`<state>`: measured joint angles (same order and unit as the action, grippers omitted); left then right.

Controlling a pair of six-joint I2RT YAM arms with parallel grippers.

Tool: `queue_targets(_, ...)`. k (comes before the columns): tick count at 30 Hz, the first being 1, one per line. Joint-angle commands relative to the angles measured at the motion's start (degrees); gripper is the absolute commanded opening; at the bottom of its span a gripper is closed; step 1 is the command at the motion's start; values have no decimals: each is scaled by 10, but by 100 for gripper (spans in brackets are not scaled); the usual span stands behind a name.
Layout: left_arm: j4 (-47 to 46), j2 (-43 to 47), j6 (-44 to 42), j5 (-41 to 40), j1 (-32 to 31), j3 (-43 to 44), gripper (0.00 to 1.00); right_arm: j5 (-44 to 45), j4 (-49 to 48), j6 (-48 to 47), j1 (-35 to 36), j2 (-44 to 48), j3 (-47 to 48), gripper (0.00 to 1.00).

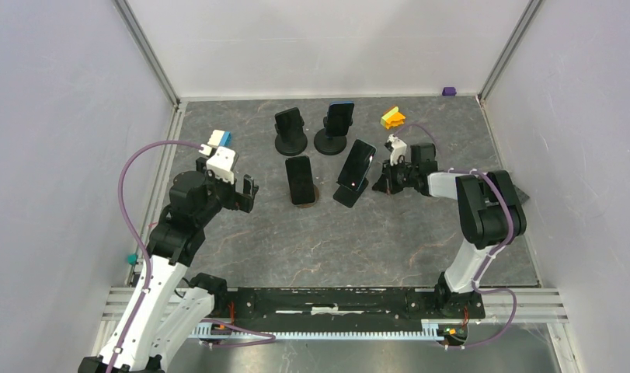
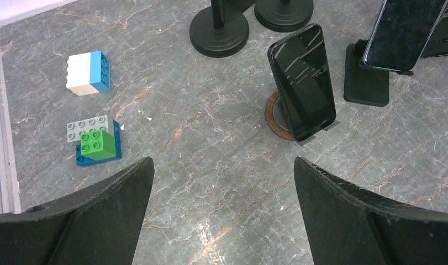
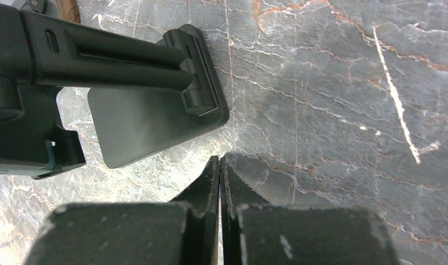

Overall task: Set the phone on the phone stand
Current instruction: Move the phone stand with the phone to the center of the board.

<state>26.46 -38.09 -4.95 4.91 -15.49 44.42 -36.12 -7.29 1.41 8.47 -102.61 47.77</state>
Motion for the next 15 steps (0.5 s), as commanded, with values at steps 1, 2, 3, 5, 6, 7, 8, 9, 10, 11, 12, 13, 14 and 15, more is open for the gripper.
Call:
queue_targets(1,-22,4,17,8,0,17,100,-5,-15,1,12,-17,13,1)
queue_targets(2,-22,4,17,7,0,17,100,-5,-17,2,15,-22,16,1)
queue_targets(3,-21,4,16,7,0,17,100,-3,-17,3,16,-26,22,1)
queue_targets(5,-21,3,16,6,0,18,100,-2,-19,8,19,-35,30,1)
queue_targets(6,-21,3,15,6,0,19,100,-2,-20,11,20,-39,35,1)
queue_targets(7,-21,2,14,6,-1,19,100,0,-22,13,21,-44,39,1)
queue_targets(8,-21,1,15,6,-1,19,100,2,-23,15,21,-49,44,1)
queue_targets(9,-21,2,15,7,-1,19,100,3,-24,16,22,-53,51,1)
queue_targets(10,-21,1,15,7,0,19,100,4,-24,16,24,-59,55,1)
queue_targets(11,-21,1,14,6,-1,20,100,4,-24,18,24,-64,60,1)
queue_targets(12,-20,1,15,7,-1,20,100,4,-24,20,25,-68,65,1)
queue_targets(13,-20,1,15,6,0,20,100,5,-25,20,25,-72,69,1)
queue_targets(14,-20,1,15,7,-1,21,100,7,-24,19,26,-75,73,1)
queue_targets(15,-19,0,15,7,0,21,100,8,-24,18,27,-79,78,1)
